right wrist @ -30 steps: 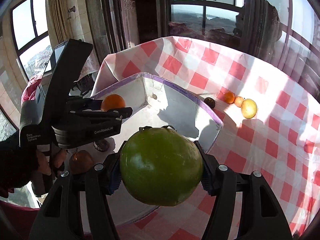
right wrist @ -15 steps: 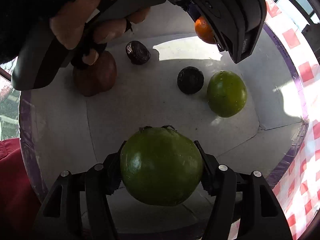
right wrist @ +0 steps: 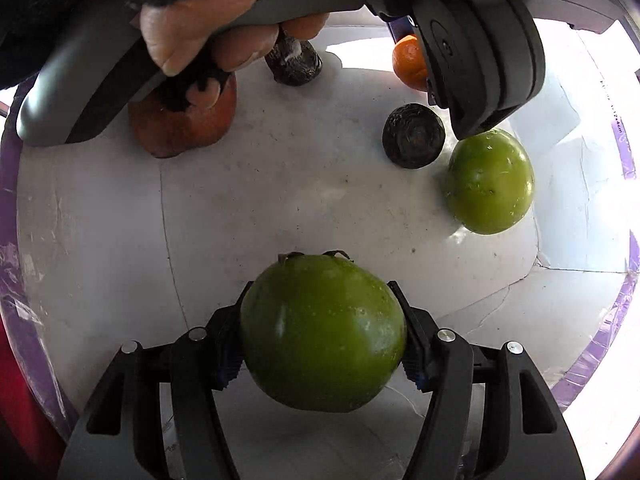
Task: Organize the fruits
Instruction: 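Open both tools to release the orange and pomelo in the box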
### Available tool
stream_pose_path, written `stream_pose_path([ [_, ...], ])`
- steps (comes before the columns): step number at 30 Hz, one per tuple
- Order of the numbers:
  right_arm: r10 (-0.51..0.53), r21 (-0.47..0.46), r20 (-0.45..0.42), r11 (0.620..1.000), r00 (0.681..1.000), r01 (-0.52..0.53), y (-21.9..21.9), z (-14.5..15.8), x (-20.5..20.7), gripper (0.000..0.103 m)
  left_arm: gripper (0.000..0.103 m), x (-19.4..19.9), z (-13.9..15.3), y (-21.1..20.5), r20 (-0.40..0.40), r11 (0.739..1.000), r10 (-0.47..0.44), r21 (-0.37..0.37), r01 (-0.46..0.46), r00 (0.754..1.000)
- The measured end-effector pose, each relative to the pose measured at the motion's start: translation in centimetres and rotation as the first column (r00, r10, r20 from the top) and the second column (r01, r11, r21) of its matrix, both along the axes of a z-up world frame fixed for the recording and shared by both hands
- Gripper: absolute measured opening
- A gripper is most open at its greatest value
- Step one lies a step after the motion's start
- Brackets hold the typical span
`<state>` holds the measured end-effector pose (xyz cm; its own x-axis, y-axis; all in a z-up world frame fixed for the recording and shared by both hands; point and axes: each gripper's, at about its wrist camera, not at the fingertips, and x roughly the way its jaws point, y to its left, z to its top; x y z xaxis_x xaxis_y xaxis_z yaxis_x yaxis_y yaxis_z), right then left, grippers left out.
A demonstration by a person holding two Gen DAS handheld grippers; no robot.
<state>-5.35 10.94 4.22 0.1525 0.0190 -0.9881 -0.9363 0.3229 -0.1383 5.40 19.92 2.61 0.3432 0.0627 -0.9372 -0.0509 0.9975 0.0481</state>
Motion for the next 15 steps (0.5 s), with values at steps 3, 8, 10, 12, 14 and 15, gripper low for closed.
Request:
stream_pose_path([
  [3,-0.016,-0.03,-0.029,0.999,0.999,0.015,-0.4,-0.1,0.5,0.062,0.049,-0.2,0.2,0.1,0.01,1.0,0.001,-0.008,-0.001,1.0],
  [8,-0.066,-0.008,-0.062,0.998,0.996,0.066,-0.9,0.5,1.4,0.067,0.073,-0.3,0.5,-0.1,0.03,1.0,-0.014,0.001,0.014,0.999],
  [10,-0.069,-0.007,-0.056,0.998,0.996,0.069,-0.6,0.6,1.5,0.072,0.075,-0.5,0.4,-0.2,0.031,1.0,-0.02,-0.004,0.02,0.999],
  [12,-0.07,0.0,-0.051,0.998,0.996,0.07,-0.9,0.9,1.7,0.075,0.08,-0.8,0.6,-0.4,0.04,1.0,-0.03,-0.008,0.03,0.999],
  [14,-0.078,0.014,-0.043,0.997,0.996,0.079,-1.0,1.1,2.0,0.076,0.084,-1.1,0.8,-0.5,0.05,0.999,-0.038,-0.003,0.038,0.998],
  [15,-0.083,0.024,-0.039,0.996,0.996,0.084,-1.2,1.2,2.2,0.076,0.085,-1.2,0.9,-0.7,0.057,0.999,-0.04,-0.001,0.04,0.998],
])
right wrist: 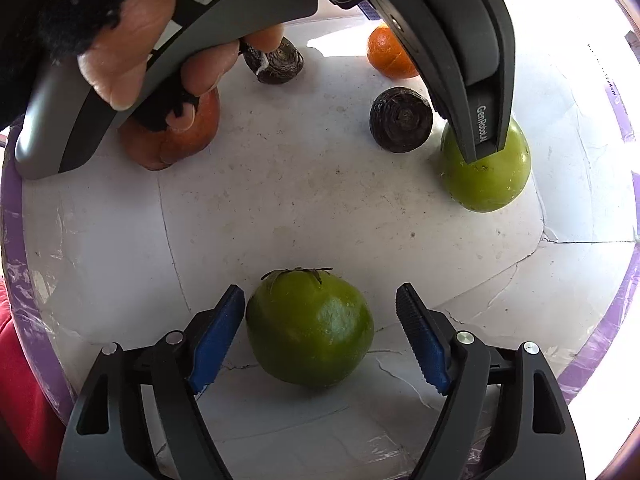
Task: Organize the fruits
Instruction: 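Open both tools to release the orange and pomelo in the box, then grasp the yellow pear with the right tool while the left tool grasps an orange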
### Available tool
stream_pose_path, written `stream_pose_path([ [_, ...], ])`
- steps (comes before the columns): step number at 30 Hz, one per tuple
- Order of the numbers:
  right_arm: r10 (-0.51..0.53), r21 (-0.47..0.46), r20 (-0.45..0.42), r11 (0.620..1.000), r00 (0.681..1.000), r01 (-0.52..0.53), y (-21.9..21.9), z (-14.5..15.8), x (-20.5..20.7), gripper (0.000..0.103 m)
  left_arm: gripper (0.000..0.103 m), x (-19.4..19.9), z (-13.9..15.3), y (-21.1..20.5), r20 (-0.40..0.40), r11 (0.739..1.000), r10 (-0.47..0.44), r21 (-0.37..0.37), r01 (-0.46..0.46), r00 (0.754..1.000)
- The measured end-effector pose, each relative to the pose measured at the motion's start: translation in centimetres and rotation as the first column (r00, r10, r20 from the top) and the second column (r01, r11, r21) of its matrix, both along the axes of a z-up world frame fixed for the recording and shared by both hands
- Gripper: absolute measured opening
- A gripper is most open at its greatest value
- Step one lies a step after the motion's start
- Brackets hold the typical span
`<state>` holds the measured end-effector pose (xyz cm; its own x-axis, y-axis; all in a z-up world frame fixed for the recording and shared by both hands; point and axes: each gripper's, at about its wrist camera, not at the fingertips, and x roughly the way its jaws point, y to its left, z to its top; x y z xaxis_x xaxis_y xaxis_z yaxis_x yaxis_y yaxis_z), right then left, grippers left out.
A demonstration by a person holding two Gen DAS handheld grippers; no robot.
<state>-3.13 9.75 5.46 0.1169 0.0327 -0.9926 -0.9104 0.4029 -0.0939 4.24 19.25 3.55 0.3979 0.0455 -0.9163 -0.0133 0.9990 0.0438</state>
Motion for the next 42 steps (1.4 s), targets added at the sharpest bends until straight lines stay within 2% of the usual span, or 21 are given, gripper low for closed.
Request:
stream_pose_path([
  [6,-0.039,0.133,0.039,0.991,0.998,0.033,-1.5,2.3,-0.1,0.083,0.091,-1.4,1.2,0.3,0.042,1.0,0.02,-0.024,-0.019,0.999],
  [10,-0.073,0.273,0.025,0.96,0.997,0.064,-2.4,4.8,0.3,0.086,0.095,-3.1,2.6,1.1,0.073,0.997,0.071,-0.035,-0.068,0.995],
  [14,-0.077,0.362,0.048,0.93,0.996,0.054,-4.1,6.8,1.1,0.086,0.099,-3.7,4.0,2.0,0.135,0.991,0.131,-0.042,-0.126,0.982],
  [17,-0.112,0.444,0.036,0.892,0.993,0.084,-5.6,8.4,3.7,0.086,0.099,-3.6,5.2,1.8,0.147,0.983,0.184,-0.041,-0.18,0.972],
  [19,-0.165,0.526,-0.003,0.839,0.986,0.141,-7.6,10.0,5.4,0.086,0.099,-3.7,5.8,1.4,0.155,0.975,0.22,-0.049,-0.215,0.963],
  [23,-0.301,0.676,-0.119,0.674,0.946,0.299,-12.4,13.1,9.5,0.086,0.099,-3.7,7.7,1.2,0.203,0.958,0.287,-0.065,-0.28,0.936],
  [25,-0.382,0.726,-0.194,0.564,0.904,0.394,-15.6,14.1,11.7,0.086,0.099,-2.2,8.8,-0.9,0.235,0.949,0.316,-0.088,-0.304,0.919],
  [27,-0.468,0.744,-0.26,0.46,0.844,0.484,-18.8,14.0,14.2,0.086,0.099,-1.1,10.3,-2.0,0.274,0.943,0.332,-0.107,-0.314,0.903],
  [28,-0.514,0.742,-0.278,0.421,0.811,0.521,-20.2,13.7,15.5,0.086,0.099,-0.5,11.1,-2.5,0.291,0.942,0.335,-0.115,-0.314,0.896],
  [29,-0.564,0.732,-0.28,0.398,0.777,0.553,-21.5,13.1,16.7,0.086,0.099,0.3,11.9,-3.0,0.307,0.941,0.337,-0.123,-0.314,0.89],
  [30,-0.611,0.711,-0.266,0.397,0.745,0.58,-22.3,11.7,18.4,0.086,0.099,1.5,12.7,-3.7,0.319,0.942,0.335,-0.132,-0.309,0.886],
  [32,-0.677,0.667,-0.216,0.424,0.704,0.612,-23.4,9.2,21.0,0.086,0.1,3.7,13.9,-5.0,0.323,0.946,0.323,-0.151,-0.288,0.89],
  [35,-0.712,0.615,-0.142,0.481,0.688,0.625,-23.8,5.0,24.8,0.086,0.1,8.4,14.2,-7.2,0.259,0.95,0.303,-0.159,-0.269,0.917],
  [39,-0.691,0.588,-0.052,0.562,0.721,0.582,-22.1,1.8,28.4,0.086,0.1,15.1,12.3,-9.6,0.109,0.954,0.293,-0.094,-0.283,0.95],
  [41,-0.663,0.585,0.003,0.608,0.748,0.537,-20.6,0.8,30.2,0.086,0.1,18.0,11.0,-11.1,0.062,0.973,0.23,-0.02,-0.229,0.971],
  [42,-0.652,0.581,0.03,0.628,0.757,0.518,-19.8,0.5,30.9,0.086,0.1,19.5,10.0,-12.1,0.044,0.986,0.161,0.026,-0.162,0.986],
])
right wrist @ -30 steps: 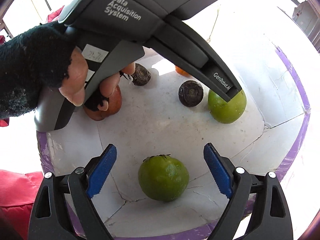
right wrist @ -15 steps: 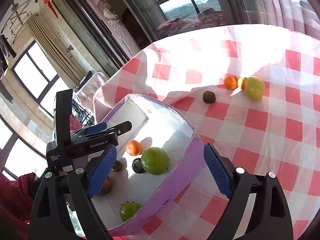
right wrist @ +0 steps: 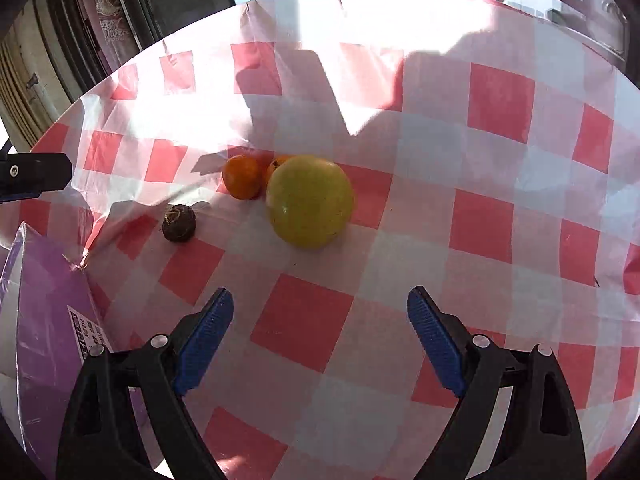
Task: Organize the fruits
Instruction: 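Grasp the yellow pear with the right tool while the left tool grasps an orange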
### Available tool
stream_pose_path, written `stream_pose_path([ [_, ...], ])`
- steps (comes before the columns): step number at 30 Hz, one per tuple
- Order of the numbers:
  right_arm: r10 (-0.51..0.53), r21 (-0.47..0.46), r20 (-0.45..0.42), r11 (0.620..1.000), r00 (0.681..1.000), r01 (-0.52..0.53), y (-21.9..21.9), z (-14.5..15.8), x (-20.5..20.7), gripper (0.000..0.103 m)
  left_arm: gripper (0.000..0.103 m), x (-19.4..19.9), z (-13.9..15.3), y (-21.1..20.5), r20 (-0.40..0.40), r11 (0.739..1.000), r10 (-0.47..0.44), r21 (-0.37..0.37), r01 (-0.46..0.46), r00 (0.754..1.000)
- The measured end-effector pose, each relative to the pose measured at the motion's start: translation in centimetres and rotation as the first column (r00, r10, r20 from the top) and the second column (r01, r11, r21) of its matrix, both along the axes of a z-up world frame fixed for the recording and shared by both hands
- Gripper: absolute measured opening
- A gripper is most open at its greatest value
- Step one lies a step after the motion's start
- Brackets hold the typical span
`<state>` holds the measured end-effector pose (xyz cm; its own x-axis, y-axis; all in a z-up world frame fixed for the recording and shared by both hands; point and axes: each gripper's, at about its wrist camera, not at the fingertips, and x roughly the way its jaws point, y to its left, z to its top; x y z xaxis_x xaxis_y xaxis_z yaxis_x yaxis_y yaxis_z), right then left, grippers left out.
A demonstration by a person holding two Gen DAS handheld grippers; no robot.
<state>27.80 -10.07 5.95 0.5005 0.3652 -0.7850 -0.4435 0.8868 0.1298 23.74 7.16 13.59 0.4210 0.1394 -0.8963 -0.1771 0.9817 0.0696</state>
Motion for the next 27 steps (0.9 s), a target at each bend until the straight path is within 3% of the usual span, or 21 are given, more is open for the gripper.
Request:
stream_pose_path([
  [3,0.05,-0.034,0.037,0.998,0.998,-0.049,1.8,-0.7,1.7,0.086,0.1,3.4,-2.7,-2.1,-0.062,0.968,-0.228,0.088,0.233,0.972],
  [6,0.112,-0.067,0.079,0.992,0.991,-0.107,3.2,-1.2,2.7,0.086,0.1,5.0,-4.7,-3.4,-0.101,0.884,-0.428,0.159,0.44,0.898],
  [7,0.132,-0.077,0.091,0.989,0.987,-0.125,3.6,-1.3,3.0,0.086,0.099,5.5,-5.3,-3.3,-0.126,0.865,-0.467,0.142,0.482,0.875],
  [8,0.147,-0.086,0.101,0.987,0.984,-0.139,3.9,-1.5,3.3,0.086,0.097,6.3,-5.9,-3.0,-0.154,0.861,-0.488,0.077,0.503,0.859],
  [11,0.171,-0.087,0.101,0.983,0.98,-0.162,4.1,-2.4,4.4,0.084,0.093,8.1,-6.7,-1.0,-0.196,0.875,-0.485,-0.124,0.469,0.852],
  [12,0.174,-0.082,0.097,0.983,0.98,-0.166,4.1,-2.7,4.8,0.083,0.093,8.7,-7.0,-0.2,-0.22,0.882,-0.47,-0.139,0.45,0.855],
  [14,0.176,-0.072,0.079,0.983,0.981,-0.17,3.9,-3.2,5.5,0.08,0.093,9.7,-7.1,1.0,-0.225,0.901,-0.434,-0.102,0.422,0.873],
  [17,0.172,-0.035,0.059,0.985,0.983,-0.17,3.4,-3.3,6.2,0.076,0.093,10.8,-7.4,1.9,-0.188,0.898,-0.434,-0.176,0.404,0.881],
  [18,0.171,-0.032,0.052,0.985,0.984,-0.169,3.3,-3.4,6.4,0.076,0.093,10.9,-7.6,1.6,-0.175,0.888,-0.449,-0.189,0.418,0.876],
  [20,0.171,-0.033,0.055,0.985,0.984,-0.17,3.2,-3.4,6.6,0.075,0.093,11.1,-8.1,0.3,-0.174,0.869,-0.494,-0.143,0.475,0.852],
  [22,0.195,-0.015,0.067,0.981,0.979,-0.195,3.0,-3.3,6.6,0.06,0.093,11.1,-8.9,-1.1,-0.181,0.84,-0.542,-0.087,0.536,0.821],
  [25,0.196,-0.011,0.069,0.981,0.978,-0.195,2.6,-3.4,6.4,0.06,0.085,11.3,-9.9,-2.2,-0.193,0.807,-0.587,-0.066,0.587,0.786],
  [27,0.175,-0.006,0.065,0.985,0.982,-0.175,1.8,-3.5,6.2,0.06,0.079,11.5,-10.1,-2.1,-0.174,0.801,-0.597,-0.077,0.593,0.783],
])
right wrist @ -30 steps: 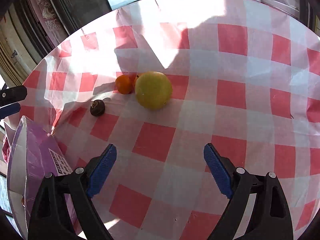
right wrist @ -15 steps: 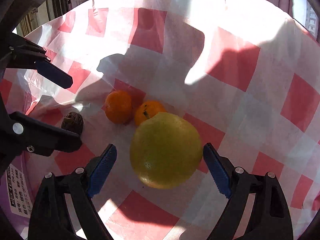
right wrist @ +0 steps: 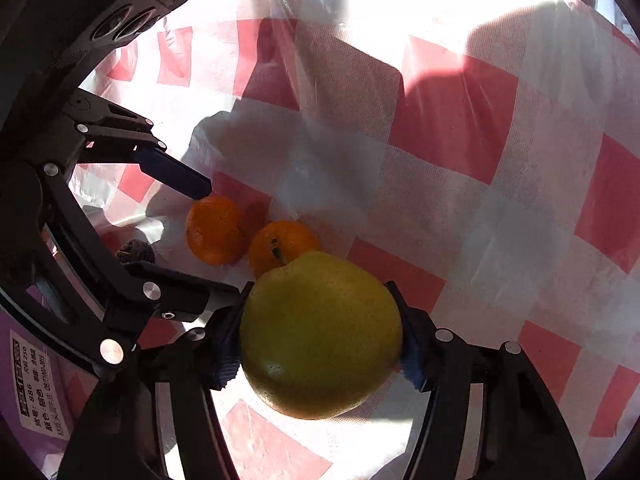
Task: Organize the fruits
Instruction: 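Grasp the yellow pear with the right tool while the left tool grasps an orange, then carry the pear and orange over the white box with both tools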
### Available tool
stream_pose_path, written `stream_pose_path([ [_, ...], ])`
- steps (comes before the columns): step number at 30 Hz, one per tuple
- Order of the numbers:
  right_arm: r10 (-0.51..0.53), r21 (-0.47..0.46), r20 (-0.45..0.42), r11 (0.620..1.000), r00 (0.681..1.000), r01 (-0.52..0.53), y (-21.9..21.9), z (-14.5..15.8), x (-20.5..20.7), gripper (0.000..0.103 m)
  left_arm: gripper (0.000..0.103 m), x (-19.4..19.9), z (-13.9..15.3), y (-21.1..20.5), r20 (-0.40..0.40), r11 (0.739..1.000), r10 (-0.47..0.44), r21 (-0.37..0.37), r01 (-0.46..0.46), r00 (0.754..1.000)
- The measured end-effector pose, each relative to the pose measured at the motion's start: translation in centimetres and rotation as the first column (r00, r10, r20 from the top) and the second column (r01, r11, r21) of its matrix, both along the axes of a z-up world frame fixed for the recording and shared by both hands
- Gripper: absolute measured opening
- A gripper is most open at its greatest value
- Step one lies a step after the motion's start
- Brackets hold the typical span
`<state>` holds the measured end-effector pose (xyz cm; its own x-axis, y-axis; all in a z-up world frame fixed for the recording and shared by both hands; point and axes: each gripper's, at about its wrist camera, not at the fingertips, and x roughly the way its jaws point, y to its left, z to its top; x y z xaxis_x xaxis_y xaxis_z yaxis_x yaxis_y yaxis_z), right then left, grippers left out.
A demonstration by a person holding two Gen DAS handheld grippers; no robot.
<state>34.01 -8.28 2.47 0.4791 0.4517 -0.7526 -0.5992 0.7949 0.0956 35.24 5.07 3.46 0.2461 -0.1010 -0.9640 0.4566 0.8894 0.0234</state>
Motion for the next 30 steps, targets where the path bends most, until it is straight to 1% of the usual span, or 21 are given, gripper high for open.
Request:
stream_pose_path([
  [1,-0.02,0.014,-0.014,1.0,1.0,0.021,-0.7,-0.1,0.0,0.06,0.074,0.1,-0.1,0.2,0.002,1.0,-0.002,-0.009,0.002,1.0],
  [4,-0.081,0.052,-0.045,0.995,0.996,0.083,-3.1,-0.1,-0.1,0.06,0.064,0.2,-0.8,0.7,-0.007,1.0,-0.015,0.004,0.015,1.0],
  [6,-0.107,0.063,-0.053,0.992,0.993,0.11,-4.6,-0.2,-0.5,0.06,0.064,0.0,-1.3,0.7,0.004,0.999,-0.042,0.025,0.041,0.999],
  [10,-0.112,0.069,-0.05,0.991,0.992,0.116,-6.5,-0.5,-2.0,0.061,0.057,-0.2,-1.1,1.2,0.035,1.0,0.0,-0.004,0.0,0.999],
  [11,-0.11,0.069,-0.047,0.991,0.993,0.113,-6.9,-0.6,-2.4,0.061,0.047,-0.2,-1.1,1.6,0.045,1.0,0.004,-0.013,-0.004,0.999],
  [12,-0.11,0.071,-0.045,0.991,0.993,0.113,-7.1,-0.6,-2.6,0.061,0.041,-0.2,-1.0,1.8,0.053,1.0,0.015,-0.016,-0.014,0.999],
  [13,-0.11,0.072,-0.042,0.991,0.993,0.113,-6.7,-0.4,-2.1,0.061,0.041,-0.2,-1.0,1.7,0.044,1.0,0.025,-0.02,-0.025,0.999],
  [16,-0.11,0.06,-0.032,0.992,0.993,0.111,-6.5,-0.7,-2.3,0.061,0.04,-0.3,-0.8,0.8,0.027,1.0,0.015,0.014,-0.015,1.0],
  [19,-0.109,0.069,-0.039,0.991,0.993,0.112,-5.6,-0.9,-2.4,0.061,0.04,-0.6,-0.3,-1.4,0.002,0.997,-0.015,0.081,0.015,1.0],
  [22,-0.113,0.057,-0.052,0.992,0.992,0.116,-5.1,-0.7,-2.4,0.061,0.04,-0.9,1.4,-3.4,0.014,0.991,-0.016,0.13,0.014,1.0],
  [23,-0.123,0.051,-0.057,0.991,0.991,0.126,-5.2,-0.7,-2.7,0.061,0.04,-1.0,2.1,-4.0,0.016,0.991,-0.011,0.132,0.008,1.0],
  [24,-0.14,0.049,-0.068,0.988,0.988,0.143,-5.2,-0.5,-2.6,0.061,0.04,-1.1,2.6,-4.5,0.021,0.99,0.001,0.141,-0.004,1.0],
  [26,-0.188,0.058,-0.096,0.979,0.977,0.194,-6.5,-0.2,-3.4,0.061,0.04,-1.4,3.3,-5.6,0.034,0.987,0.042,0.154,-0.046,0.999],
  [28,-0.238,0.072,-0.117,0.966,0.964,0.247,-8.1,0.0,-4.6,0.061,0.04,-2.0,3.9,-6.3,0.043,0.986,0.101,0.126,-0.106,0.994],
  [30,-0.277,0.085,-0.14,0.953,0.951,0.29,-9.8,0.3,-6.2,0.061,0.04,-2.7,3.9,-7.5,0.048,0.981,0.151,0.119,-0.156,0.987],
])
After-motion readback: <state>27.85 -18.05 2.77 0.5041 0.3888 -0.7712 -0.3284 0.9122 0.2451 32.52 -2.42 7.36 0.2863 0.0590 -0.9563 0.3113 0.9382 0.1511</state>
